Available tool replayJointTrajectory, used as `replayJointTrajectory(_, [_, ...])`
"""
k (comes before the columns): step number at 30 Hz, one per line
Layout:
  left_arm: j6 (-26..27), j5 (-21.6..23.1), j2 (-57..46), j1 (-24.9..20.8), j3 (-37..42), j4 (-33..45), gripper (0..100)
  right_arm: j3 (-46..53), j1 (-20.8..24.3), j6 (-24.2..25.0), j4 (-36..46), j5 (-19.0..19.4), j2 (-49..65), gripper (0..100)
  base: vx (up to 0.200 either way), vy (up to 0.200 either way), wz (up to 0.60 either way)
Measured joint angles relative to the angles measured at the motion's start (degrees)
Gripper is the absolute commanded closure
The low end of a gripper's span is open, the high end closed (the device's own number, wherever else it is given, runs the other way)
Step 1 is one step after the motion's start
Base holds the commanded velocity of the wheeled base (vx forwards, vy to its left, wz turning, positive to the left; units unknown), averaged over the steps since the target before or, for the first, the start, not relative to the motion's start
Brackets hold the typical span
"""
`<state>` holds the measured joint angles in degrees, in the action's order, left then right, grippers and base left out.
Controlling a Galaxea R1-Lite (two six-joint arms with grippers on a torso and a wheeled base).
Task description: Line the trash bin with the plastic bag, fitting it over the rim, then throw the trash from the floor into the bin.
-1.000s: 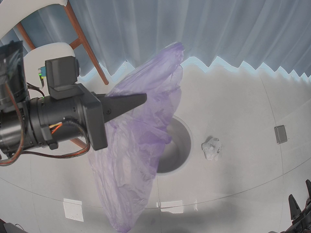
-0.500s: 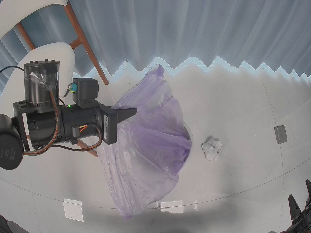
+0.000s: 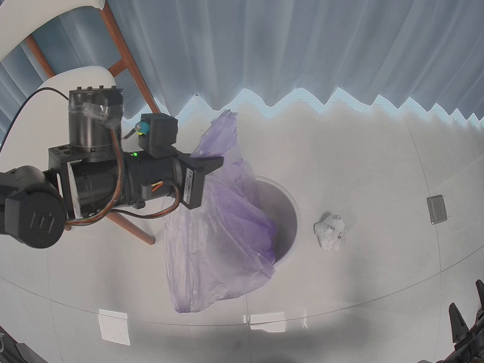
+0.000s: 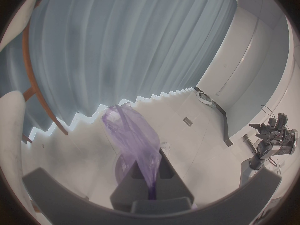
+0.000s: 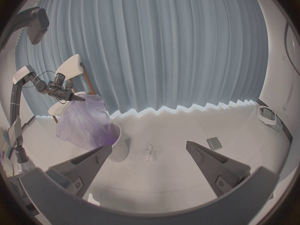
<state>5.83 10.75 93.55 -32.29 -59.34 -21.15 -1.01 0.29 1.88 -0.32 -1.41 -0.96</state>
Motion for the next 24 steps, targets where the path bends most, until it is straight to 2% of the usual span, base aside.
replayJointTrajectory(11, [0.41, -1.05, 6.94, -2.85, -3.67, -1.73, 100, 0.0, -0.05, -1.8, 0.22, 0.33, 0.0, 0, 0.0, 0.0, 0.0])
replayJointTrajectory(20, [0.4, -12.53, 12.09, -7.36, -6.58, -2.05, 100, 0.0, 0.0, -1.23, 0.18, 0.46, 0.0, 0, 0.0, 0.0, 0.0])
replayJointTrajectory(24, [1.72, -15.18, 13.51, -10.64, -6.72, -1.78, 100, -0.22, 0.01, -0.71, -0.52, 1.17, 0.0, 0, 0.0, 0.0, 0.0])
